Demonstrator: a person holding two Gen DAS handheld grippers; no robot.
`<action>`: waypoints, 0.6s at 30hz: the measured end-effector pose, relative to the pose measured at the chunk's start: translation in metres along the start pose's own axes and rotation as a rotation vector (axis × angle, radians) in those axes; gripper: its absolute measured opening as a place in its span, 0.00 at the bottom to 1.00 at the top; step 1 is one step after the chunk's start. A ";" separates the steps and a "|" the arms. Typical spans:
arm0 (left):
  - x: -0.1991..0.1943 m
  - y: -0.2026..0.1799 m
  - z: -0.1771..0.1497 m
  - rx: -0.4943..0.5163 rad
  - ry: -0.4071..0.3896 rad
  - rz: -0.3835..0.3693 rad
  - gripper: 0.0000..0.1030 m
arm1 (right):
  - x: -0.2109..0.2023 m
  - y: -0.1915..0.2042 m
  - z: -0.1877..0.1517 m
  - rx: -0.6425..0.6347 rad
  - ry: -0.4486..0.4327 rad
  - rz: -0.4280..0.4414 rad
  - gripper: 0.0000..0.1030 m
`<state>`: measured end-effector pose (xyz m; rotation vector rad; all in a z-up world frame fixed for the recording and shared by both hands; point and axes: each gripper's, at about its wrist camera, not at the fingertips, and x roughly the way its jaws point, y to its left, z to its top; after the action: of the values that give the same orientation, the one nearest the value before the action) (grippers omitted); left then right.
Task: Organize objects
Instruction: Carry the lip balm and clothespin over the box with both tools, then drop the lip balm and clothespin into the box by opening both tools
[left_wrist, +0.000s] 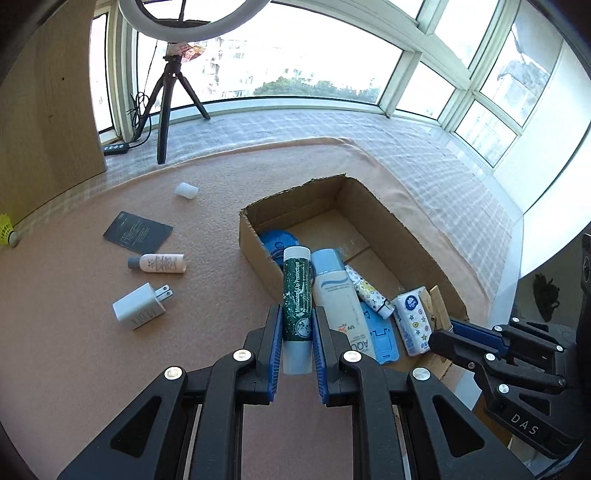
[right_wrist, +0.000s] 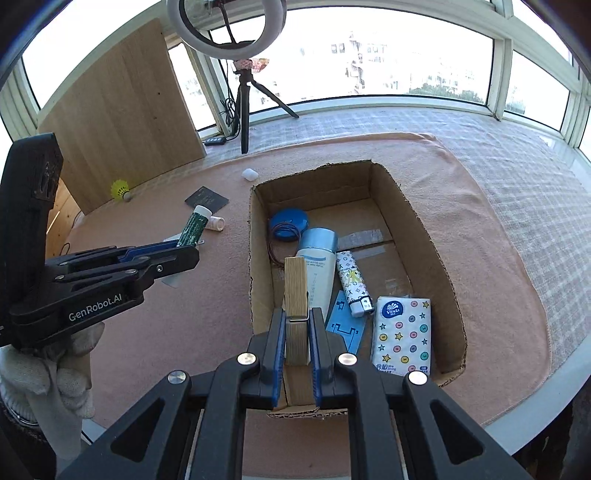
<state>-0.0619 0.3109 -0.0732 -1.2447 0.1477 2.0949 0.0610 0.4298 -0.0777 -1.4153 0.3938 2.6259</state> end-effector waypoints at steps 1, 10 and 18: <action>0.003 -0.006 0.004 0.008 0.001 -0.002 0.16 | 0.000 -0.004 0.001 0.006 -0.001 -0.004 0.11; 0.013 -0.024 0.024 0.017 -0.006 -0.010 0.33 | -0.002 -0.022 0.005 0.046 -0.023 -0.025 0.41; -0.010 0.014 0.010 -0.041 -0.037 0.107 0.33 | -0.001 -0.003 0.023 0.047 -0.064 0.056 0.41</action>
<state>-0.0745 0.2990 -0.0631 -1.2455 0.1580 2.2216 0.0439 0.4399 -0.0648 -1.3217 0.4907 2.6787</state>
